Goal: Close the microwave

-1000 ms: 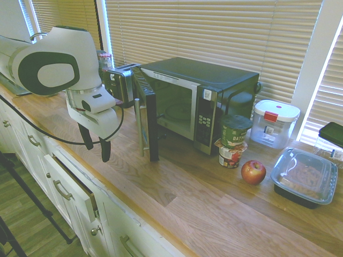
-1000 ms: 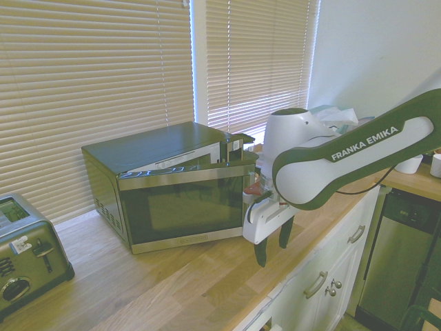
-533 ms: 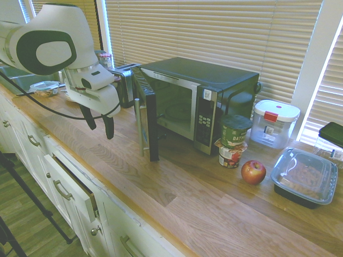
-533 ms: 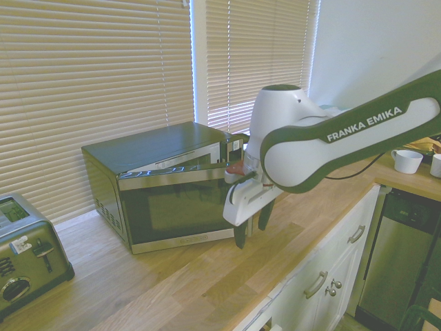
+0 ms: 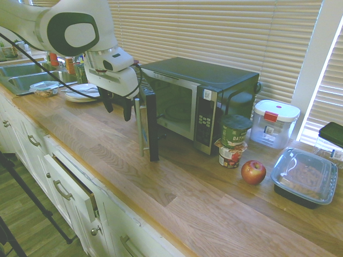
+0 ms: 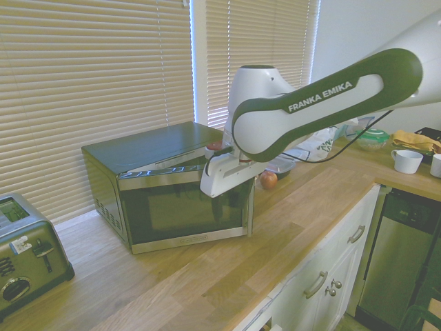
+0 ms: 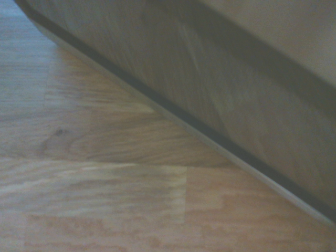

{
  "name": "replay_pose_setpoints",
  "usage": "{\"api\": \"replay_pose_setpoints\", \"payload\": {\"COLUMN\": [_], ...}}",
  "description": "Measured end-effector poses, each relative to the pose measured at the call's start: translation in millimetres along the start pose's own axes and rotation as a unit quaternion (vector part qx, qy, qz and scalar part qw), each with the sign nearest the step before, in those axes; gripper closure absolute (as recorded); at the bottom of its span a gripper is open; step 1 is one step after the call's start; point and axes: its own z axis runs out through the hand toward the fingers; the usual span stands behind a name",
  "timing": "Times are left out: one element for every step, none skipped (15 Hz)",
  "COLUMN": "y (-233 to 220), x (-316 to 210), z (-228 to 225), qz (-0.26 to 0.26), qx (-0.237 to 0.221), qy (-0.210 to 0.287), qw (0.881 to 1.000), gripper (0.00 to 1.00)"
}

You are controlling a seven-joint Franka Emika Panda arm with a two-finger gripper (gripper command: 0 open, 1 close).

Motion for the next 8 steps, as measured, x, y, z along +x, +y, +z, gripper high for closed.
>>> {"api": "replay_pose_setpoints", "payload": {"y": [-7.2, -14.3, -20.3, -24.6, -28.7, -33.3, -38.5, -45.5], "x": [8.2, 15.2, 23.7, 33.1, 42.6, 53.3, 62.3, 71.1], "z": [0.1, -1.4, -4.6, -8.1, -10.9, -10.3, -7.3, -3.8], "qz": [-0.001, 0.001, 0.006, 0.019, 0.033, 0.046, 0.055, 0.061], "qx": [0.002, 0.004, 0.006, 0.007, 0.008, 0.008, 0.005, 0.003], "qy": [0.003, 0.008, 0.016, 0.024, 0.033, 0.039, 0.039, 0.038], "qw": [1.0, 1.0, 1.0, 1.0, 0.999, 0.998, 0.998, 0.997], "gripper": [0.0, 0.0, 0.0, 0.0, 0.0, 0.0, 0.0, 0.0]}}
